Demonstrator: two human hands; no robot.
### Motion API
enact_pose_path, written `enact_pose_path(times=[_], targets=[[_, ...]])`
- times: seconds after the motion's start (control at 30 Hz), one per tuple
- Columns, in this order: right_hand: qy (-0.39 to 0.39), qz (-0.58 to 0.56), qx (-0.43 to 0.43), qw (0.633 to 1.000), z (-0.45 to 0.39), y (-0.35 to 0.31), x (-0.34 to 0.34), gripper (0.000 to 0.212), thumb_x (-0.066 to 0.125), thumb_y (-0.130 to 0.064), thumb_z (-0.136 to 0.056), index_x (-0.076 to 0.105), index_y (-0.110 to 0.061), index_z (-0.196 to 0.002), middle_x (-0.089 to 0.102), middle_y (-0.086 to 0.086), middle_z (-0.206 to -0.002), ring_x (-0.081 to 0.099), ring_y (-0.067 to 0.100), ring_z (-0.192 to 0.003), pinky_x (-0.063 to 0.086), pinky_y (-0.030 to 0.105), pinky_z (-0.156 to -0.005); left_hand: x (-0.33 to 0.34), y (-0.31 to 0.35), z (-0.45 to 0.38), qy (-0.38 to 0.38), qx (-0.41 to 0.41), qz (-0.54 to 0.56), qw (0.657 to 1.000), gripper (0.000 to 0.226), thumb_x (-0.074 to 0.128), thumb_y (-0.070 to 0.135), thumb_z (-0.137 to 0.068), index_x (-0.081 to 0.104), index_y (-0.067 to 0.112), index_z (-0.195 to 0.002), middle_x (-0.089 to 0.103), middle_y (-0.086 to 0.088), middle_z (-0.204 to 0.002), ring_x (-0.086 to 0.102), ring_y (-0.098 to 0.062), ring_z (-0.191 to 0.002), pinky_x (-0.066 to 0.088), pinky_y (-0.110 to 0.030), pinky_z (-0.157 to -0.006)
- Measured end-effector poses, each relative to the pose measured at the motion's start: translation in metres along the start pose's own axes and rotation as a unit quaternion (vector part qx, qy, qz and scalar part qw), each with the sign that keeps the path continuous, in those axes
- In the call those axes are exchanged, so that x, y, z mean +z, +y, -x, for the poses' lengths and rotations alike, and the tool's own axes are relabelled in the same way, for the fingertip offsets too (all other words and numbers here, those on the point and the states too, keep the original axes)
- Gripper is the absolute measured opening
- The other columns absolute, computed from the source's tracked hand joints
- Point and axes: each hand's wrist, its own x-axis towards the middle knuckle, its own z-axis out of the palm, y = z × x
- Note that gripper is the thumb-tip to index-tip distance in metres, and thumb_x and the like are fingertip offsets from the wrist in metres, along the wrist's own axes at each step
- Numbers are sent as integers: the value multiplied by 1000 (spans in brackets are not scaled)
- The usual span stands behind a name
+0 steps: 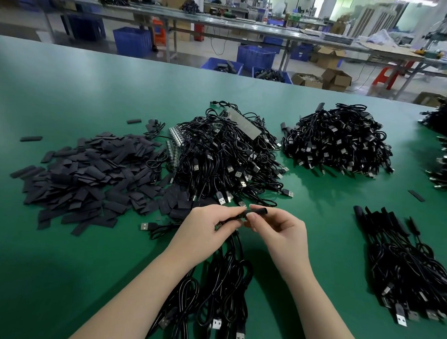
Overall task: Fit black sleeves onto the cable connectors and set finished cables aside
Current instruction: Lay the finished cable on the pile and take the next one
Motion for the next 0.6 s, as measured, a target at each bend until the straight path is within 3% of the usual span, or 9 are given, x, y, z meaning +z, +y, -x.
enact_pose_path(times=[0.13, 0.23, 0.4, 0.6], targets=[[-31, 16, 14, 999, -1, 5, 1, 18, 77, -5, -82, 78, -23, -86, 77, -8, -84, 68, -1, -70, 52, 14, -68, 1, 1, 1, -9, -12, 20, 1000, 55, 69, 26, -90, 48, 45, -137, 67, 34, -104, 59, 12, -104, 43, -11, -94], [-36, -10, 25, 999, -1, 9, 4, 19, 76, -7, -83, 80, -26, -84, 76, -5, -78, 66, 0, -69, 51, 14, -68, 1, 3, 2, 8, -24, 38, 999, 59, 73, 31, -85, 46, 56, -131, 61, 44, -104, 58, 16, -103, 43, -7, -91], [-13, -76, 51, 996, -2, 15, 6, 14, 75, -14, -85, 80, -26, -90, 72, -3, -71, 63, 6, -64, 52, 17, -67, -2, 3, 1, 50, -13, -39, 998, 38, 75, 45, -78, 68, 42, -115, 67, 28, -104, 58, 10, -102, 49, -19, -90], [13, -129, 79, 988, -4, 17, 4, 22, 78, -34, -73, 80, -22, -92, 73, 1, -76, 66, 13, -67, 52, 20, -67, 2, 0, 0, 75, -10, -25, 997, 21, 69, 32, -88, 73, 37, -107, 69, 24, -99, 61, 7, -97, 51, -17, -85]])
